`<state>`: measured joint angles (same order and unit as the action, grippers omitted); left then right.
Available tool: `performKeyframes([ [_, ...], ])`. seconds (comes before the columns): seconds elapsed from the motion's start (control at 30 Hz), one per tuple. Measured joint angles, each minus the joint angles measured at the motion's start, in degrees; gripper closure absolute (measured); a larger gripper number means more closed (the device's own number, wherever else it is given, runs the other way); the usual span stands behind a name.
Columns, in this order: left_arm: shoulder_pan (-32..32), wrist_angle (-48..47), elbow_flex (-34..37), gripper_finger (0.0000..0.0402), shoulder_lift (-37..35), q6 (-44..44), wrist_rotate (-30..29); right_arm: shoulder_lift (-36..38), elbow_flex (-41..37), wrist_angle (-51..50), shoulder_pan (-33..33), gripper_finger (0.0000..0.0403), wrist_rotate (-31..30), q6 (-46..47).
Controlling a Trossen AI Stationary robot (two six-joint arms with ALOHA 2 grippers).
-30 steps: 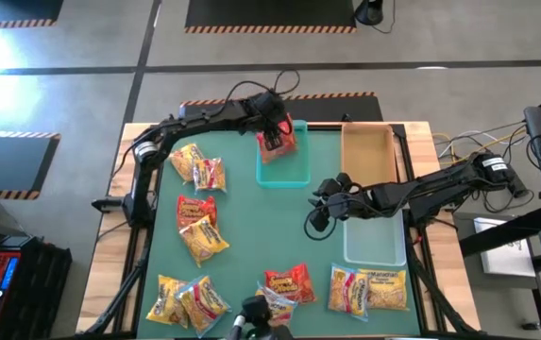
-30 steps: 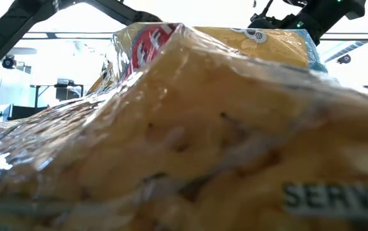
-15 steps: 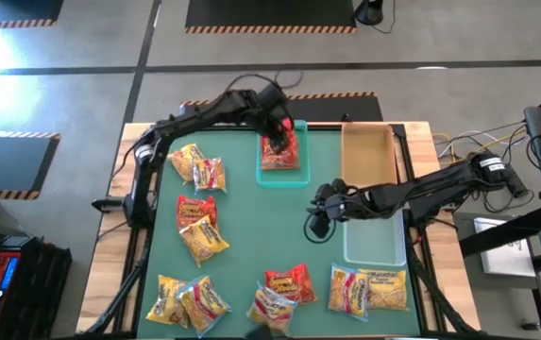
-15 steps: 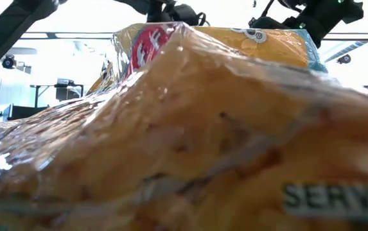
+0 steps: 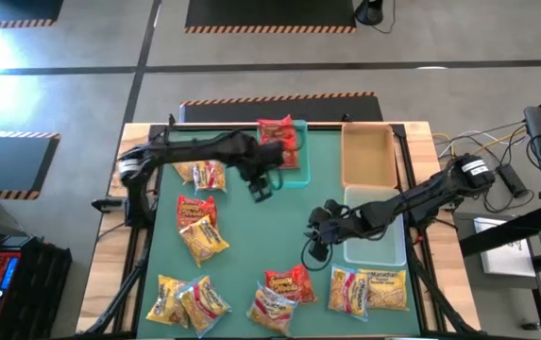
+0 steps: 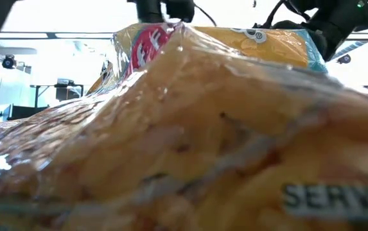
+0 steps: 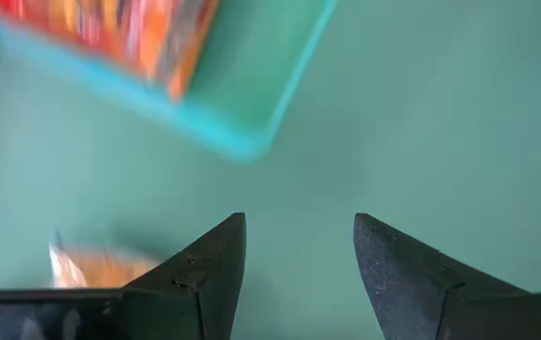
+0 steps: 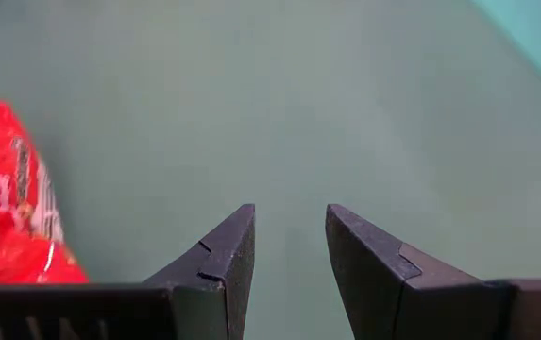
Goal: Sort Maruchan noodles
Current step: Put the yellow noodle pack into the orange bin
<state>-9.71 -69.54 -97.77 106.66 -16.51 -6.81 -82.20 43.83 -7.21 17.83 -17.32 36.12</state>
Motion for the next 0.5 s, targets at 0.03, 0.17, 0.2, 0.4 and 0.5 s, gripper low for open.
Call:
performKeyframes([
  [0.03, 0.8, 0.3, 3.4, 0.0222, -2.6, -2.6, 0.0, -0.7, 0.0, 1.0, 0.4, 0.028, 0.0, 0.0],
  [0.17, 5.9, 3.2, 17.6, 0.0222, -13.7, -17.9, -0.3, -2.5, 0.0, 4.8, 1.1, 0.028, 1.0, -0.7],
  [0.2, 7.7, 4.2, 20.8, 0.0222, -16.5, -22.4, -0.3, -2.7, 0.0, 5.8, 1.0, 0.028, 1.3, -1.4],
  [0.4, 21.5, 9.9, 36.7, 0.0222, -29.1, -52.0, -1.4, -4.2, 0.0, 16.2, -0.5, 0.028, 1.1, -6.4],
  [0.5, 28.6, 10.3, 42.6, 0.0222, -31.9, -65.4, -2.6, -5.5, 0.0, 23.0, -1.6, 0.028, 0.8, -6.7],
])
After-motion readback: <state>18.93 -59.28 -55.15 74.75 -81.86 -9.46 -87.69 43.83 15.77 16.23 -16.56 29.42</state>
